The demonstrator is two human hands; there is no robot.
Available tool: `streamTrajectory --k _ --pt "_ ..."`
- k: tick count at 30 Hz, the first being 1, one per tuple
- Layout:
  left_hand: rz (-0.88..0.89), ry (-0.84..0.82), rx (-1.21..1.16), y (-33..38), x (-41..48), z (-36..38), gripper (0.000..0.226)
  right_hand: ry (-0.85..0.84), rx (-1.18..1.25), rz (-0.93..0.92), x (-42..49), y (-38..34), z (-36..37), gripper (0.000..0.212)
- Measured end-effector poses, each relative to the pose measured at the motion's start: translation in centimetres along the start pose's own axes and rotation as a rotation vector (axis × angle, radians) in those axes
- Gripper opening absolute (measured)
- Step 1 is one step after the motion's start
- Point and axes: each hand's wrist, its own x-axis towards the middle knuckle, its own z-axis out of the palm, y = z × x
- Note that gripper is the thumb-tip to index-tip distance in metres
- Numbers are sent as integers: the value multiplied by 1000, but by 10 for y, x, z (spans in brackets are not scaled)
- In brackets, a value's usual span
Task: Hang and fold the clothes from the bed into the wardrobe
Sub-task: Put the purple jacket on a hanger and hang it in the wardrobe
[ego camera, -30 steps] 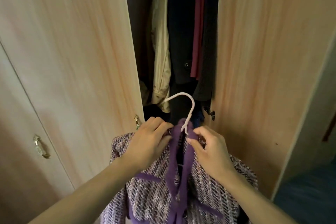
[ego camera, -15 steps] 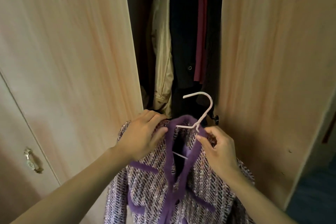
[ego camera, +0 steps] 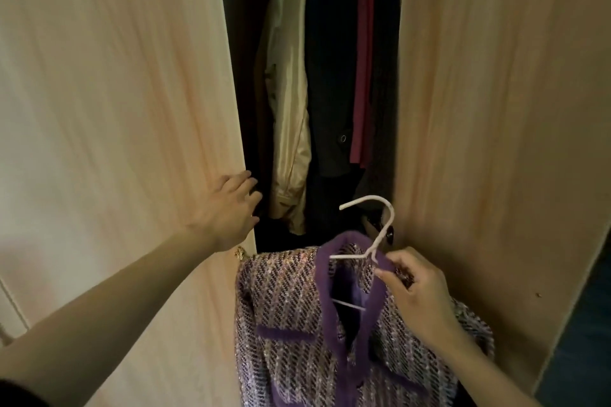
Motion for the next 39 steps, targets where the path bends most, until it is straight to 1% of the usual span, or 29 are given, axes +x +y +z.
streamTrajectory --k 5,9,12,17,21,25,29,32,36,39 --pt "12 -87 301 1 13 12 59 29 -15 3 4 -5 2 13" --pt "-7 -119 389 8 21 8 51 59 -54 -16 7 -8 3 10" --pt "-11 -110 395 10 22 5 45 77 -88 -31 8 -12 5 8" --pt "-20 -98 388 14 18 1 45 111 -150 -17 4 -19 8 8" --pt "-30 -81 374 24 8 -9 40 130 -152 -36 -4 -23 4 12" --pt "-28 -81 341 38 -5 -25 37 136 -90 -43 -13 -21 -5 9" --pt "-20 -74 313 52 -26 -46 33 114 47 -24 -27 -14 -25 14" --pt "-31 -92 301 66 -42 -63 32 72 147 -4 -34 -9 -43 15" --pt "-89 -155 321 89 -65 -86 35 8 216 -43 -45 -8 -65 18" --pt "-117 -198 334 101 -82 -103 36 -65 256 -61 -53 -9 -76 13"
